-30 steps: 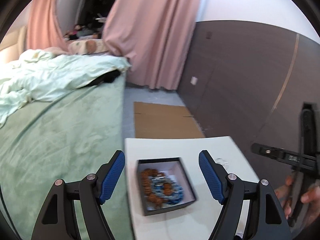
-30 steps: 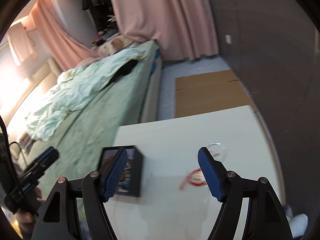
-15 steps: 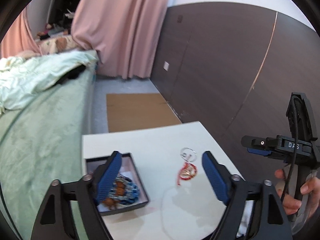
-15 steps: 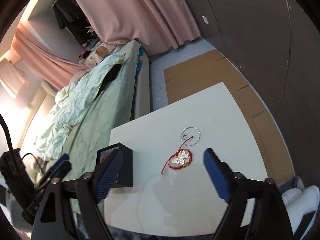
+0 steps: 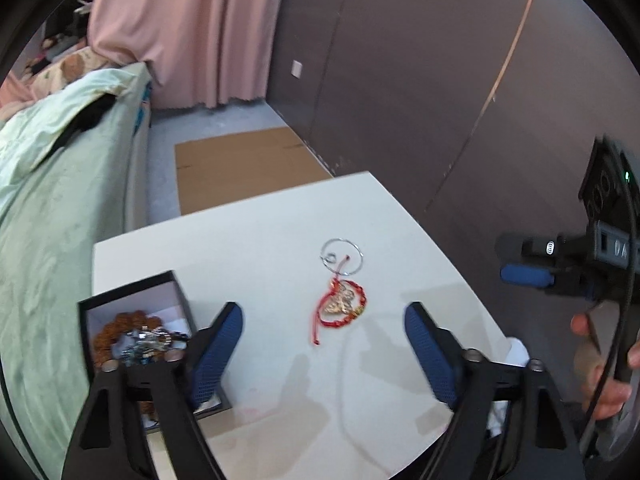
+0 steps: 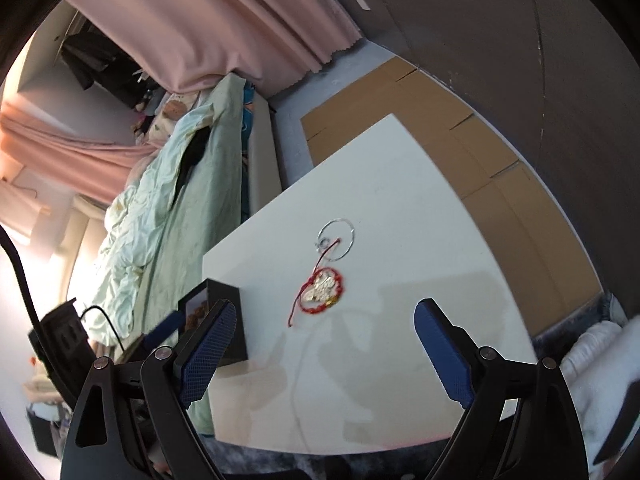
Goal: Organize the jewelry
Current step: 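Move the left gripper to the red cord bracelet and grasp it, then lower the red cord into the box with left gripper while right grasps gold butterfly charm, then carry the gold butterfly charm into the box and open the right gripper, then move the left gripper to the large silver hoop and grasp it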
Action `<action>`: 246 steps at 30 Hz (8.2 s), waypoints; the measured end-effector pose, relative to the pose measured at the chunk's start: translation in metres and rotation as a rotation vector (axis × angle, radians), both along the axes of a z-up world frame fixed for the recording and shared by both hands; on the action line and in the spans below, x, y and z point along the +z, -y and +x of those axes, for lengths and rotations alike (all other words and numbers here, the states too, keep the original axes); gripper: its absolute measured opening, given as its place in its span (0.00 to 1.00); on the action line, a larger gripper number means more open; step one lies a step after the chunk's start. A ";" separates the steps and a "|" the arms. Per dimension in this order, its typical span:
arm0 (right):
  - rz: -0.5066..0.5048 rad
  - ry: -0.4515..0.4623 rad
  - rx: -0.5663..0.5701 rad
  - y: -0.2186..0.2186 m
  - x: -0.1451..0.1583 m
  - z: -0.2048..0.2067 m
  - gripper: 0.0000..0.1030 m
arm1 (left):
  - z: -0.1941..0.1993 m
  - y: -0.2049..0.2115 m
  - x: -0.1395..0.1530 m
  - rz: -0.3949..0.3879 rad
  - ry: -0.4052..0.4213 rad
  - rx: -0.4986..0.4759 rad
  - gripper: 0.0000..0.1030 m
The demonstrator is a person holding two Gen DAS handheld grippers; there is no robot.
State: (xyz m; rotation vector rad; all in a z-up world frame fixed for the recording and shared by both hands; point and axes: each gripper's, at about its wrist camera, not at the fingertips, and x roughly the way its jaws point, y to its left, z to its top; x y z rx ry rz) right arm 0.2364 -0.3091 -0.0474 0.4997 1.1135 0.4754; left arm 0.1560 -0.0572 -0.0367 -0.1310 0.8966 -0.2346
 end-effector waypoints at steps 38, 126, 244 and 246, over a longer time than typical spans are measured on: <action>-0.130 -0.071 0.133 -0.033 -0.042 0.049 0.80 | 0.057 0.028 -0.060 0.011 -0.147 -0.110 0.02; -0.001 0.119 0.289 -0.193 0.009 -0.025 0.20 | -0.053 -0.170 0.029 -0.123 0.015 0.328 0.87; 0.096 -0.259 -0.149 0.026 -0.070 0.079 0.89 | 0.118 0.039 -0.088 0.080 -0.193 -0.005 0.08; 0.089 -0.259 -0.147 0.025 -0.071 0.079 0.89 | 0.116 0.042 -0.088 0.113 -0.180 -0.011 0.06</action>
